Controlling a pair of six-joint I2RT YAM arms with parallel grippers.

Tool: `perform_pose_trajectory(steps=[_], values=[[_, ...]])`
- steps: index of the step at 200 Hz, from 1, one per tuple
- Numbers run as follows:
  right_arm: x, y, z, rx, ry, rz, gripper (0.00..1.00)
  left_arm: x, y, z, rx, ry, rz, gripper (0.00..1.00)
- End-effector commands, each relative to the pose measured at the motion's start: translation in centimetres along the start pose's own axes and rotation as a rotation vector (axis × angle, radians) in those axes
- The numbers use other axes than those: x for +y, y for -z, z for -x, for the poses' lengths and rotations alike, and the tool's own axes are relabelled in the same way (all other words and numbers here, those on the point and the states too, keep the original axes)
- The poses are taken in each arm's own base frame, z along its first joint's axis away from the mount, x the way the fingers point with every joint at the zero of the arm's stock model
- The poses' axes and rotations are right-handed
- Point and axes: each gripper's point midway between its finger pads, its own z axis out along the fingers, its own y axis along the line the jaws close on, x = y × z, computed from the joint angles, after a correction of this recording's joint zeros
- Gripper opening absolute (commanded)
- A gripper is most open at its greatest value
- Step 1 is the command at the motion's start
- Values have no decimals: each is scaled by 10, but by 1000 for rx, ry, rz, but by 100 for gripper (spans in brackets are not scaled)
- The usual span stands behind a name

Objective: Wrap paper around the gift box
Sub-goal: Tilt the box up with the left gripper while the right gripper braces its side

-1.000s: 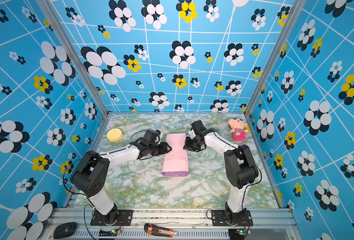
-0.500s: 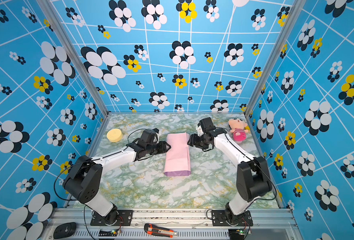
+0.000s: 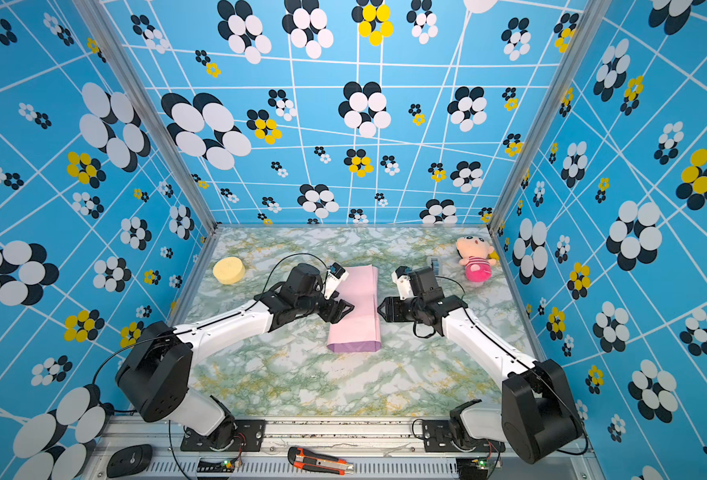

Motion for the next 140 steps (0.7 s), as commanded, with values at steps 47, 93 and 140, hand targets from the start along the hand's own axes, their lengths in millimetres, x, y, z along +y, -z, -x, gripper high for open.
perform_pose_trajectory(steps=[47, 93, 140], values=[[10, -8, 16, -97, 34, 77, 62, -18, -25, -22, 135, -483, 30, 83], [6, -18, 1, -50, -53, 91, 62, -13, -37, -36, 197, -530, 74, 83], [-3, -27, -15, -8, -114, 66, 63, 1, -43, -42, 227, -585, 183, 81]])
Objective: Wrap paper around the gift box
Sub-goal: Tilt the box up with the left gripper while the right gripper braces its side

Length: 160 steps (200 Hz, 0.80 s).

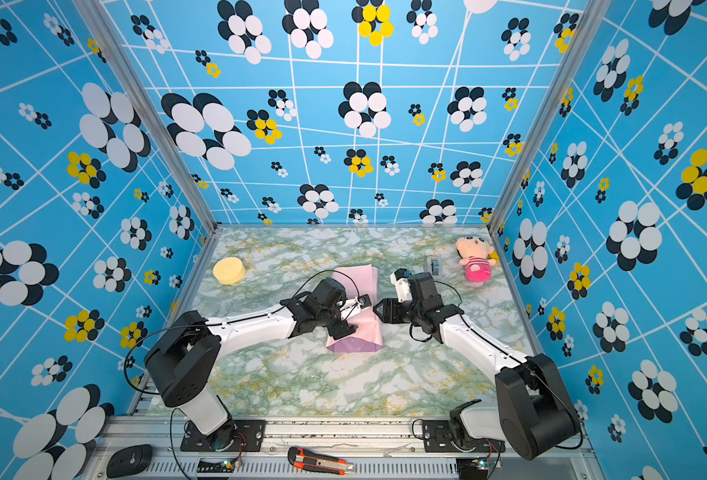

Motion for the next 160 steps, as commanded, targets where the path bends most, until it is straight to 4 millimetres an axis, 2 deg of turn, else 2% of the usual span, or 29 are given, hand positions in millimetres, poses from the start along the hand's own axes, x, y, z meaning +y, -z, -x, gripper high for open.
perform_pose_trajectory(steps=[1, 30, 66, 87, 132, 160], values=[[-6, -6, -10, 26, -50, -4, 63, 11, -4, -4, 40, -39, 78, 81], [-13, -12, -22, 67, -68, -26, 62, 16, -6, -5, 24, -33, 113, 72], [-11, -18, -35, 104, -16, -34, 60, 14, -9, -5, 7, -21, 116, 55], [-19, -22, -36, 107, 2, -78, 59, 11, -12, -6, 1, -14, 107, 53], [-18, -40, -25, 97, 44, -79, 58, 6, -16, -9, 11, -15, 94, 54], [-17, -52, -18, 83, 35, -72, 48, 3, -17, -9, 9, -18, 85, 55]])
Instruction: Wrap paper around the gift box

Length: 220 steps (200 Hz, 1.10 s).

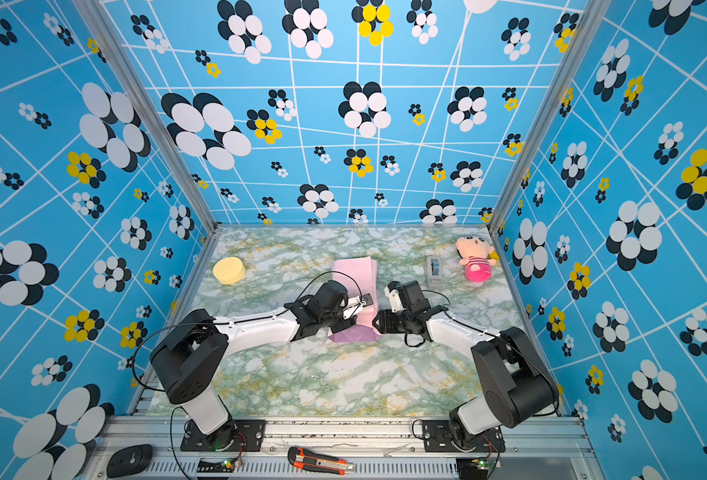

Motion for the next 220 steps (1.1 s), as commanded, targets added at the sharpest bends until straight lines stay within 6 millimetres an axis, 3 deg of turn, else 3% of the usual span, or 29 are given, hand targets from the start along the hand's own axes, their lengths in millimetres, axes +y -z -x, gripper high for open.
perform_pose_trajectory(steps=[1, 42, 58, 74, 83, 110, 165, 180, 198, 220], values=[[7, -5, 23, -63, 29, 9, 48, -15, -8, -14, 33, 4, -35, 55], [-2, -15, 20, -48, -16, -32, 31, -16, -7, -15, 31, 13, -37, 55], [-5, -15, 16, -42, -18, -46, 31, -16, -7, -15, 31, 15, -34, 55], [-3, -13, 15, -43, -14, -33, 40, -16, -7, -15, 30, 16, -36, 55], [-3, -14, 16, -47, -15, -35, 40, -17, -8, -15, 30, 16, -38, 55], [-3, -21, 21, -57, -44, -35, 29, -17, -8, -13, 24, 24, -40, 55], [-16, -28, 10, -70, -80, -133, 5, -16, -8, -11, 18, 39, -39, 55], [-17, -25, 10, -89, -87, -138, 8, -16, -8, -11, 20, 41, -38, 55], [-14, -22, 9, -94, -88, -122, 36, -16, -9, -11, 21, 45, -38, 54], [-10, -25, 9, -94, -90, -96, 40, -16, -9, -10, 17, 49, -41, 55]])
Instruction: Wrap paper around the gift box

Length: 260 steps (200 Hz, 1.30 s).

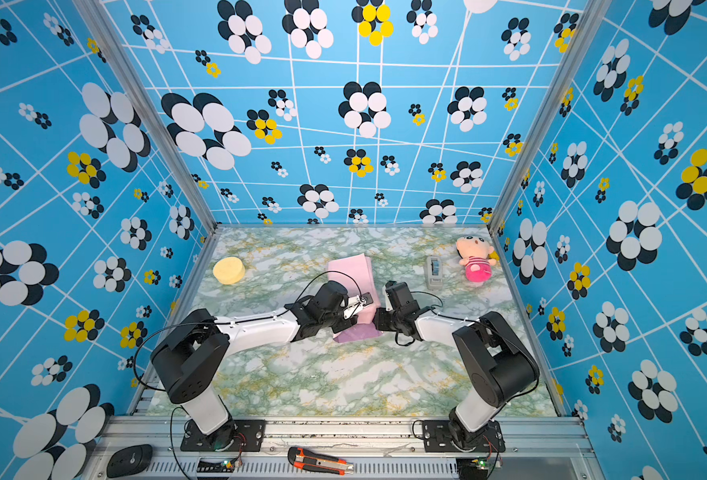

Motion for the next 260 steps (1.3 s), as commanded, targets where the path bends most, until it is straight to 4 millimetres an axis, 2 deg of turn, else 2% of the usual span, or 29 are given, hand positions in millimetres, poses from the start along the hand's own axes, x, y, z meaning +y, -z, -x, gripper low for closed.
perform_pose_trajectory(steps=[1, 17, 46, 58, 71, 95, 107, 134, 162, 194, 227, 260], values=[[1, 0, 1, -22, -7, 9, 40, -16, -7, -13, 33, 15, -47, 55], [6, -4, 4, -21, -6, 33, 38, -16, -7, -13, 33, 17, -48, 55], [4, -6, 7, -21, -3, -10, 12, -13, -8, -13, 38, 26, -36, 54], [-6, -3, 2, -3, -4, -64, 10, -12, -9, -13, 43, 29, -29, 54], [-13, 4, -3, 4, 5, -98, 14, -10, -10, -15, 55, 30, -24, 53], [-9, 20, -7, 2, 36, -78, 42, -10, -11, -17, 65, 30, -26, 53], [1, 28, -5, -12, 62, -30, 48, -10, -11, -16, 63, 32, -26, 53], [22, 38, 3, -45, 113, 75, 53, -10, -10, -16, 59, 38, -28, 53], [35, 36, 5, -7, 175, 128, 58, -10, -10, -15, 55, 42, -31, 53], [27, 27, 1, 63, 210, 84, 58, -10, -8, -13, 47, 46, -38, 53], [20, 17, 7, 67, 202, 41, 55, -13, -8, -12, 41, 54, -52, 53], [-6, 13, 15, 63, 192, -109, 52, -13, -8, -13, 45, 51, -52, 53]])
